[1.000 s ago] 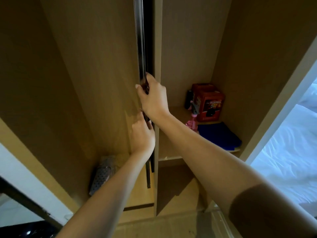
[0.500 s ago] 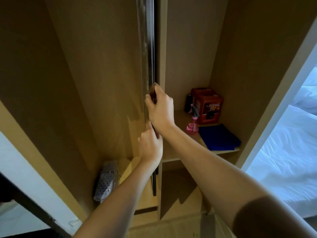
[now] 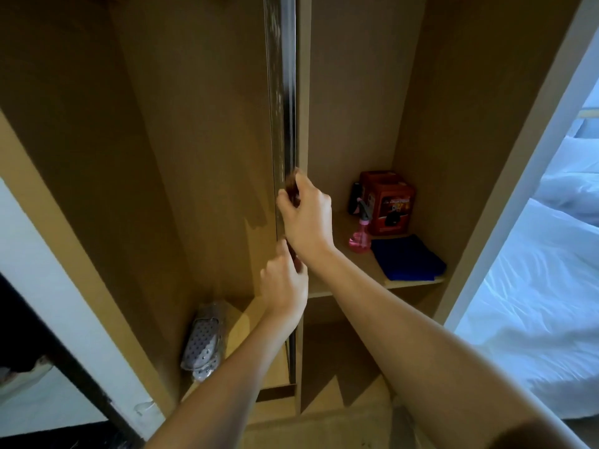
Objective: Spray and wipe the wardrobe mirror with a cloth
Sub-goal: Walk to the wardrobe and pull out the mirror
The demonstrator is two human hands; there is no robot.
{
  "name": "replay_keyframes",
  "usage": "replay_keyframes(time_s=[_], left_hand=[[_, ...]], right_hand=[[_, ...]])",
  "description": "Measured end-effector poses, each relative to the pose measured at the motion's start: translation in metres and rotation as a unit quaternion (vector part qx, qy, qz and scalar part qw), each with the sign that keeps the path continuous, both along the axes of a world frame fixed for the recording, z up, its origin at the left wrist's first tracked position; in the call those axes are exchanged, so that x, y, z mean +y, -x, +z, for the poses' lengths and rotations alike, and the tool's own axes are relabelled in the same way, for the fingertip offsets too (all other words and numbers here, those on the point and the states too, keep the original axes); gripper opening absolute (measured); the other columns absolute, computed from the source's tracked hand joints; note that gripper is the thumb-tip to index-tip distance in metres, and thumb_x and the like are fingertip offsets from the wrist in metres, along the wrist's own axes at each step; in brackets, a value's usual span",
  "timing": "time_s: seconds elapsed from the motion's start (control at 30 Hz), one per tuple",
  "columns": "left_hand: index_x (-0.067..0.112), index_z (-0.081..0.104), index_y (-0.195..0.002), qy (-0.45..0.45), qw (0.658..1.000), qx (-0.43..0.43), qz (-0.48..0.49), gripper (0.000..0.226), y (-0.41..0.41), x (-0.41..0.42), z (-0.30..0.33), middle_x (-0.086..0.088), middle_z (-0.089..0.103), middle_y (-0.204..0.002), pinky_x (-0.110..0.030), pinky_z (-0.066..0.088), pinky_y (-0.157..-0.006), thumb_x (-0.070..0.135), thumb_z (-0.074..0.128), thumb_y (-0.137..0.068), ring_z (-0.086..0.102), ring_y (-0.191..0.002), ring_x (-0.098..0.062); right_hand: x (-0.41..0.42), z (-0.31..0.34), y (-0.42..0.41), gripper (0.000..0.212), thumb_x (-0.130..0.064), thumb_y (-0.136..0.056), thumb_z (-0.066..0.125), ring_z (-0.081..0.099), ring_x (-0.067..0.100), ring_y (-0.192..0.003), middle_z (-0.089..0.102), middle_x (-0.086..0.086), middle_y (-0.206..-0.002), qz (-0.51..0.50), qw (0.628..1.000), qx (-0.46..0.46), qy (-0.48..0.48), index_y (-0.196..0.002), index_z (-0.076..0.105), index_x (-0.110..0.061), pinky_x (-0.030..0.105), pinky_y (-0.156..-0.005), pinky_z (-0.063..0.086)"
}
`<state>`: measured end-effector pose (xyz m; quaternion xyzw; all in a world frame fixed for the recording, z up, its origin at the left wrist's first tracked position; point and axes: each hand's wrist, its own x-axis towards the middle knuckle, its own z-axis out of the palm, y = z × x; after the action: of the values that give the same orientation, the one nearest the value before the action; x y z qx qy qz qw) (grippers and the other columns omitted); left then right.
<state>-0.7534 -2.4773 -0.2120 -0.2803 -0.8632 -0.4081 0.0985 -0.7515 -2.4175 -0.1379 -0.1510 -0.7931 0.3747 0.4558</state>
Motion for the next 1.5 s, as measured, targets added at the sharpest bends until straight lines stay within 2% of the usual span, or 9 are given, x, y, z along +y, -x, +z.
replay_keyframes(time_s=[0.23, 0.4, 0.6, 0.77, 0.93, 1.1, 1.27, 1.37, 1.5], left_hand=[[0.0, 0.055, -0.124, -0.003, 0.999, -0.015, 0.028, 0.032, -0.041, -0.012, 0.003, -0.013, 0.069, -0.101, -0.032, 0.052, -0.079, 0.009, 0.053, -0.094, 0.067, -0.093, -0.026], [0.002, 0.056, -0.121, -0.018, 0.998, -0.019, 0.051, 0.03, -0.062, -0.018, -0.003, -0.011, 0.07, -0.097, -0.03, 0.053, -0.072, 0.012, 0.055, -0.094, 0.068, -0.088, -0.025], [0.0, 0.061, -0.112, -0.016, 0.998, -0.019, 0.066, 0.024, -0.079, -0.026, -0.009, -0.01, 0.07, -0.091, -0.024, 0.05, -0.066, 0.014, 0.055, -0.094, 0.069, -0.082, -0.022], [0.0, 0.055, -0.127, -0.036, 0.998, -0.008, 0.051, 0.036, -0.086, -0.027, -0.008, -0.016, 0.07, -0.101, -0.04, 0.058, -0.078, 0.008, 0.057, -0.092, 0.069, -0.091, -0.029], [0.005, 0.054, -0.129, -0.02, 0.999, 0.002, 0.051, 0.037, -0.085, -0.022, -0.013, -0.011, 0.071, -0.106, -0.037, 0.058, -0.08, 0.014, 0.058, -0.093, 0.07, -0.096, -0.025], [0.009, 0.049, -0.136, -0.003, 0.999, 0.017, 0.033, 0.05, -0.092, -0.009, -0.026, -0.006, 0.068, -0.117, -0.034, 0.058, -0.083, 0.022, 0.065, -0.09, 0.068, -0.103, -0.019], [0.011, 0.04, -0.143, -0.013, 1.0, 0.014, -0.013, 0.057, -0.099, 0.005, -0.036, -0.003, 0.06, -0.132, -0.027, 0.054, -0.09, 0.022, 0.063, -0.092, 0.061, -0.116, -0.014], [0.012, 0.031, -0.149, -0.006, 0.999, 0.02, -0.03, 0.066, -0.102, 0.016, -0.038, -0.005, 0.052, -0.141, -0.026, 0.05, -0.096, 0.022, 0.062, -0.092, 0.056, -0.124, -0.015], [0.011, 0.011, -0.154, 0.013, 0.997, -0.003, -0.081, 0.076, -0.11, 0.032, -0.037, -0.008, 0.029, -0.157, -0.026, 0.04, -0.108, 0.019, 0.058, -0.095, 0.039, -0.138, -0.016]], right_hand=[[-0.011, -0.002, -0.032, 0.025, -0.013, -0.098, 0.053, 0.06, 0.012, -0.062, 0.061, 0.002, -0.073, 0.038, 0.999, -0.004, 0.01, -0.121, 0.056, -0.003, 0.031, -0.062, 0.057], [-0.021, -0.004, -0.054, 0.046, -0.014, -0.099, 0.052, 0.061, 0.009, -0.067, 0.06, -0.003, -0.076, 0.071, 0.997, -0.005, 0.009, -0.144, 0.042, -0.012, 0.022, -0.066, 0.056], [-0.031, -0.005, -0.071, 0.044, -0.014, -0.099, 0.052, 0.061, 0.008, -0.07, 0.059, -0.005, -0.077, 0.063, 0.998, 0.0, 0.002, -0.142, 0.045, -0.01, 0.023, -0.073, 0.057], [-0.028, -0.004, -0.076, 0.031, -0.013, -0.099, 0.053, 0.058, 0.004, -0.061, 0.059, -0.005, -0.073, 0.053, 0.999, -0.003, 0.006, -0.128, 0.054, -0.004, 0.012, -0.058, 0.048], [-0.021, -0.004, -0.082, 0.031, -0.014, -0.099, 0.053, 0.058, -0.002, -0.064, 0.06, -0.006, -0.075, 0.063, 0.998, -0.013, 0.02, -0.127, 0.052, -0.001, 0.012, -0.058, 0.048], [-0.009, -0.007, -0.092, 0.054, -0.018, -0.1, 0.05, 0.064, 0.007, -0.089, 0.064, -0.003, -0.102, 0.058, 0.998, -0.027, -0.009, -0.151, 0.029, -0.015, 0.026, -0.081, 0.057], [0.007, -0.008, -0.101, 0.062, -0.019, -0.101, 0.05, 0.054, 0.007, -0.118, 0.056, 0.001, -0.132, 0.033, 0.999, -0.021, -0.024, -0.154, 0.018, -0.022, 0.029, -0.102, 0.047], [0.018, -0.006, -0.107, 0.062, -0.019, -0.101, 0.051, 0.049, 0.002, -0.116, 0.054, 0.001, -0.137, 0.01, 0.999, -0.022, -0.027, -0.154, 0.019, -0.023, 0.022, -0.098, 0.043], [0.038, -0.006, -0.114, 0.059, -0.017, -0.1, 0.052, 0.06, 0.005, -0.099, 0.063, 0.002, -0.119, -0.024, 0.999, -0.017, -0.029, -0.153, 0.026, -0.02, 0.023, -0.091, 0.052]])
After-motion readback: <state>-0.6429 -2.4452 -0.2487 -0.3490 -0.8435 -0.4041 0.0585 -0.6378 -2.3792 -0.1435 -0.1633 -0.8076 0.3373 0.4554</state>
